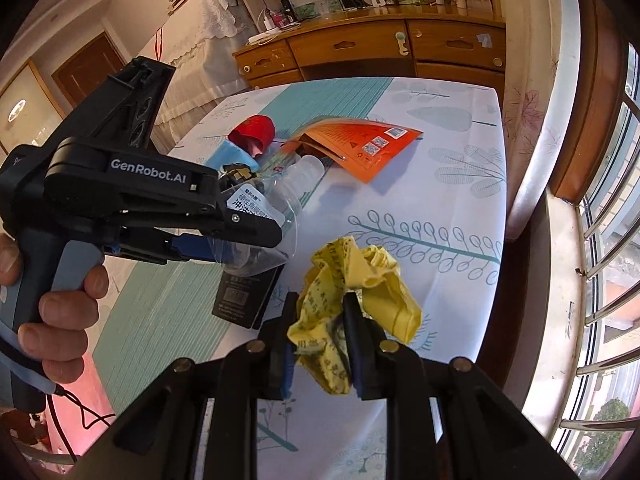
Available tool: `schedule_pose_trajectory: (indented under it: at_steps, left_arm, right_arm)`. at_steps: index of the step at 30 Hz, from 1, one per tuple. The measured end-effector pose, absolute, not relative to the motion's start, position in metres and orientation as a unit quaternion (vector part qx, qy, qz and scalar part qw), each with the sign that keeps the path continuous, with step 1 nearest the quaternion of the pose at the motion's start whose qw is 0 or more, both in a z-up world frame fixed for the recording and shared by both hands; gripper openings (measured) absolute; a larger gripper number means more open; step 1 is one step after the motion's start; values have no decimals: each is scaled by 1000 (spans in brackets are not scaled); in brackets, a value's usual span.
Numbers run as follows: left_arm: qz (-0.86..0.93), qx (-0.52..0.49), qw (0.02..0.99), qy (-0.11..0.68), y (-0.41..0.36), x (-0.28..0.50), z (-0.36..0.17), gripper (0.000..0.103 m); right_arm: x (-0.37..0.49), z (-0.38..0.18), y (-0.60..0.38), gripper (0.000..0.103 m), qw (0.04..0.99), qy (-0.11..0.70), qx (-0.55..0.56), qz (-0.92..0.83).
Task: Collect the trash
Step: 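Grasp the clear plastic bottle with the left tool while the right tool grasps the yellow cloth, then carry the bottle and yellow cloth over the bin with both tools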
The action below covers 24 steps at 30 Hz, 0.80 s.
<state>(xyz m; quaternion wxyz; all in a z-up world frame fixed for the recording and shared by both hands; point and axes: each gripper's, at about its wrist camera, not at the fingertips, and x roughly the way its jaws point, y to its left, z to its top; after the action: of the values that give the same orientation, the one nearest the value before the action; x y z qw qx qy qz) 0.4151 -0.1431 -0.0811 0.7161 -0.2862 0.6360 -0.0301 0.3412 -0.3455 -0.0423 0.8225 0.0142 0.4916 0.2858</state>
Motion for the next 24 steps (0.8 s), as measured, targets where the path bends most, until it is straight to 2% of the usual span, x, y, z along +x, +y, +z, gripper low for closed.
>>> schedule_pose_trajectory:
  at_steps: [13,24]
  left_arm:
    - [-62,-262,750,604,-117,342,-23,47]
    - [-74,-201,794,569,-58,239,22,47]
  right_arm:
    - [299,-18,-318,21,817,489,11,305]
    - [211,0,-274,21,811,500,6,304]
